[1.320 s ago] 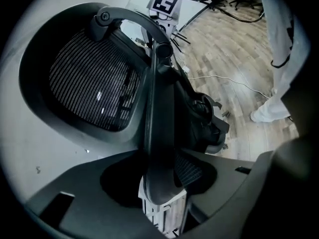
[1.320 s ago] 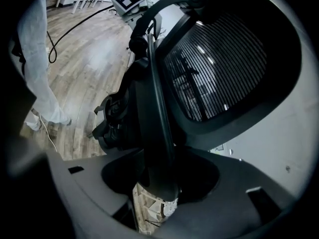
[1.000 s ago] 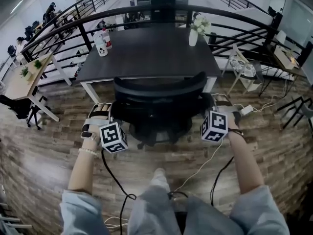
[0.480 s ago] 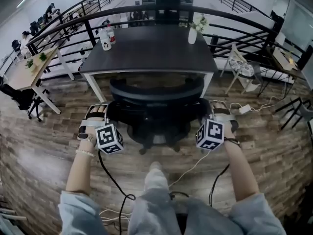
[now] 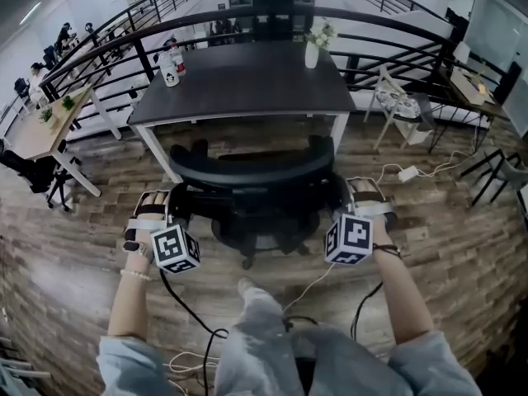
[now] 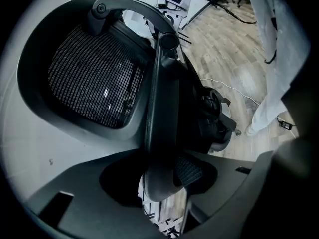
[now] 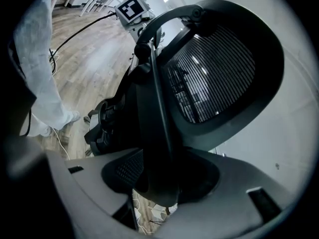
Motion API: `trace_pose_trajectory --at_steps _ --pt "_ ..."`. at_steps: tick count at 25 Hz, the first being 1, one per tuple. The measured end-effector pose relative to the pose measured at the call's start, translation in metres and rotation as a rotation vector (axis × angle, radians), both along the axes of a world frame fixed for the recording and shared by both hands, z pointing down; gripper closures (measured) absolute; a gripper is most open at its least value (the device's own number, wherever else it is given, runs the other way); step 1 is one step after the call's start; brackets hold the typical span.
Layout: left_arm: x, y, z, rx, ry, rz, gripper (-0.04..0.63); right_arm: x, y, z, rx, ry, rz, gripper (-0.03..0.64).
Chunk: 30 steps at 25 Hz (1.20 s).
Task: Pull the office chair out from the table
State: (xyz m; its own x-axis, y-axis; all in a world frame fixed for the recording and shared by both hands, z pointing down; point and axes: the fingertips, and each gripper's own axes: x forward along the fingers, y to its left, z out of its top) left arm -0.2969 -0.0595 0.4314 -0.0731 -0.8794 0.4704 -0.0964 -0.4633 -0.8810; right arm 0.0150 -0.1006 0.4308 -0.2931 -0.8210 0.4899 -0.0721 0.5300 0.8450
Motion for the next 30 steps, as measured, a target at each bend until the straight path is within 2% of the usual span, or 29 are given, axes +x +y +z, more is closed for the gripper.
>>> trace_pose_trajectory --at_steps 11,17,22,25,27,30 --pt "-0.003 0.013 0.007 -0.022 0.029 -0.004 0.39 -0.001 0.023 0.004 0.026 0.015 -0.011 0.414" --pt "-0.001 0.01 0.0 0.069 0.108 -0.035 0.371 0.0 0.022 0.003 0.035 -0.005 -0.02 0.413" --pt "-0.001 0.017 -0.008 0.076 0.255 -0.078 0.357 0.0 0.03 -0.008 -0.02 -0.139 -0.002 0.393" --pt "0.0 0.03 -0.021 0.133 0.351 -0.101 0.371 0.003 0.038 -0.02 -0.031 -0.219 0.001 0.393" --pt "0.003 0.042 -0.03 0.165 0.446 -0.134 0.446 0.005 0.048 -0.027 -0.038 -0.284 0.004 0.393" --pt "0.017 0.056 -0.045 0.167 0.635 -0.177 0.465 0.005 0.064 -0.037 -0.062 -0.413 0.016 0.408"
